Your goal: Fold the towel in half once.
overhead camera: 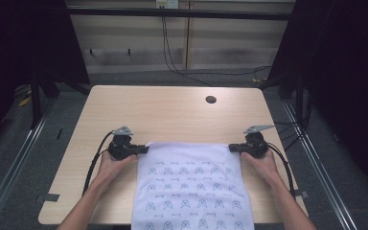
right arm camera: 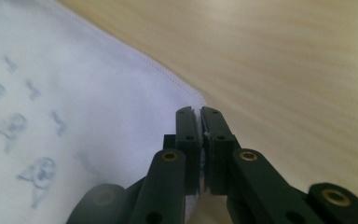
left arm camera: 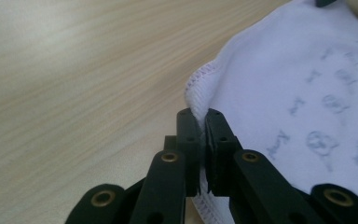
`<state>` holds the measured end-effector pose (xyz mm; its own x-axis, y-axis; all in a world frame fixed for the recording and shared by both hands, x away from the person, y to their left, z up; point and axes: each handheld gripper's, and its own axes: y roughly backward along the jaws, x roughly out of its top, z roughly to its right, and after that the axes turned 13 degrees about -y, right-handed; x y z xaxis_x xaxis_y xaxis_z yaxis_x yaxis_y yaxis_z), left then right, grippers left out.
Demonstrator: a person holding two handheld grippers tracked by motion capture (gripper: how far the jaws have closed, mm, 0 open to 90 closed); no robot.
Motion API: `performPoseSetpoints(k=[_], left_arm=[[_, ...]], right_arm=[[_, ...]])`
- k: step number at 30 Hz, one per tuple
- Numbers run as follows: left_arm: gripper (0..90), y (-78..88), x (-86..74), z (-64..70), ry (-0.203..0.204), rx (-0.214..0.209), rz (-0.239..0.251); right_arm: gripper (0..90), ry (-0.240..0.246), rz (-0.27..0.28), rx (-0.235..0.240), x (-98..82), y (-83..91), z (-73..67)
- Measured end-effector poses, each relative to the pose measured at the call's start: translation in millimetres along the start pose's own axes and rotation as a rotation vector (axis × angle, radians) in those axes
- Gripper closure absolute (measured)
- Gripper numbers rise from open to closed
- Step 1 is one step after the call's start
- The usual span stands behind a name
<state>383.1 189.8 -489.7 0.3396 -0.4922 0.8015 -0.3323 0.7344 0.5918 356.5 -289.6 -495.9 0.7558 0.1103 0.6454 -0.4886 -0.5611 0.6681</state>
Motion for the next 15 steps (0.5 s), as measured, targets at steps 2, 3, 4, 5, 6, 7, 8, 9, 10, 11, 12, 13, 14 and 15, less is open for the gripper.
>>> performPoseSetpoints(k=[2, 3, 4, 5, 6, 7, 8, 9, 10, 11, 12, 13, 14, 15], left_arm=[[86.3, 12.0, 4.8, -1.8, 0.018, 0.005, 0.051], [86.3, 12.0, 4.8, -1.8, 0.018, 0.005, 0.051], [86.3, 15.2, 6.0, -2.7, 0.025, 0.005, 0.065], [86.2, 18.6, 8.1, -3.6, 0.030, 0.009, 0.071], [86.1, 21.4, 10.4, -4.0, 0.024, 0.017, 0.072], [86.2, 23.3, 12.0, -4.6, 0.023, 0.018, 0.079], [86.2, 26.5, 16.1, -5.4, 0.018, 0.027, 0.086], [86.3, 29.5, 20.0, -5.9, 0.011, 0.037, 0.098], [86.3, 32.5, 24.0, -7.0, 0.011, 0.037, 0.118], [86.4, 34.8, 27.2, -8.1, 0.014, 0.036, 0.132], [86.3, 37.8, 33.0, -9.8, 0.010, 0.051, 0.145], [86.3, 40.1, 36.8, -11.3, 0.021, 0.057, 0.166], [86.4, 41.4, 40.4, -12.5, 0.031, 0.055, 0.192], [86.4, 42.2, 44.3, -12.7, 0.026, 0.059, 0.198]], right_arm=[[87.0, -0.005, 0.045, 0.036, 10.9, 5.3, -1.7], [87.0, -0.005, 0.045, 0.036, 10.9, 5.3, -1.7], [87.0, -0.005, 0.076, 0.058, 19.0, 10.8, -5.5], [87.0, 0.002, 0.088, 0.064, 23.3, 13.4, -7.6], [87.0, 0.008, 0.104, 0.064, 29.3, 17.0, -10.0], [87.0, 0.005, 0.120, 0.074, 35.2, 19.6, -10.9], [87.0, 0.007, 0.120, 0.075, 39.7, 21.0, -12.0], [87.0, 0.013, 0.116, 0.076, 46.4, 22.6, -14.5], [87.0, 0.021, 0.110, 0.074, 51.3, 23.3, -16.6], [87.0, 0.031, 0.105, 0.071, 56.0, 24.0, -19.0], [86.9, 0.034, 0.104, 0.070, 59.5, 25.0, -20.6], [86.9, 0.031, 0.116, 0.081, 65.2, 26.7, -22.0], [86.8, 0.028, 0.124, 0.091, 69.6, 28.4, -21.4], [86.9, 0.019, 0.142, 0.097, 73.8, 29.9, -19.6]])
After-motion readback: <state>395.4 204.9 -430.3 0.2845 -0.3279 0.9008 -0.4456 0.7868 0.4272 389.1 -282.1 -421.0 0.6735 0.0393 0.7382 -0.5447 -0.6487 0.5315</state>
